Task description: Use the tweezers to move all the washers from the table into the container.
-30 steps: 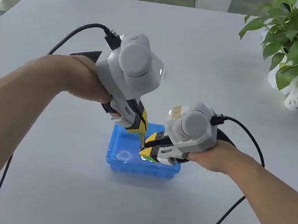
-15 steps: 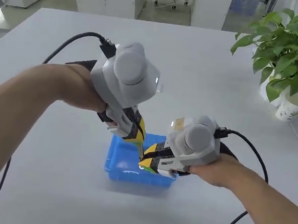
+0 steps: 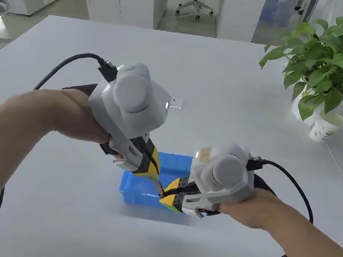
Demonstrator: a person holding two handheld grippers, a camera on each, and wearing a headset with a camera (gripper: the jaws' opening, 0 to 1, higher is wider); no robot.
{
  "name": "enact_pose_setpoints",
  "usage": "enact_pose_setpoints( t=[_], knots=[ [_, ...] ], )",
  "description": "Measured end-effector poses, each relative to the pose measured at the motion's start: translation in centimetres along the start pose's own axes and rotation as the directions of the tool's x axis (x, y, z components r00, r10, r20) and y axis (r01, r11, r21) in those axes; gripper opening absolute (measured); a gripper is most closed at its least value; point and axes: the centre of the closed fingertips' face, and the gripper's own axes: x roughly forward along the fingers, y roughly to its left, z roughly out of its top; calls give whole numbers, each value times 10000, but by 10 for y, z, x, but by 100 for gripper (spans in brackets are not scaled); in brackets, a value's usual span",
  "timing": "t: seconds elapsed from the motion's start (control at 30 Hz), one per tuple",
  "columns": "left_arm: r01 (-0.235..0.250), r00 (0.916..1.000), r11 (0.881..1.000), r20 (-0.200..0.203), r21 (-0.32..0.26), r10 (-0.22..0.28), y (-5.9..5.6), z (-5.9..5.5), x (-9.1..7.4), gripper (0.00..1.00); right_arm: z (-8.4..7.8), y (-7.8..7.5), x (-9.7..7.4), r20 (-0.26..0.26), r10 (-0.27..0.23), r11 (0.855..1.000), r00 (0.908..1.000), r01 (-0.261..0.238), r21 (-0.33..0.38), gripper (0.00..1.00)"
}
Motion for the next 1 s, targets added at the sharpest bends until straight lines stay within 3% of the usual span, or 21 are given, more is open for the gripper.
enact_pose_setpoints(
  t=[0.33,0.57,0.8,1.0],
  knots=[
    [271,9996,9996,-50,70,-271,-22,-12,15,6,-14,22,1,-510,254,9994,9984,-266,-223,6],
    [581,9977,9981,-348,186,-574,-38,-28,33,7,-14,35,2,-741,515,9980,9959,-542,-338,6],
    [631,9973,9978,-390,202,-623,-45,-39,41,6,-16,42,4,-976,684,9960,9929,-736,-508,6],
    [606,9965,9980,-581,178,-595,-51,-49,50,13,-23,46,6,-1210,748,9953,9898,-815,-521,6]
  ],
)
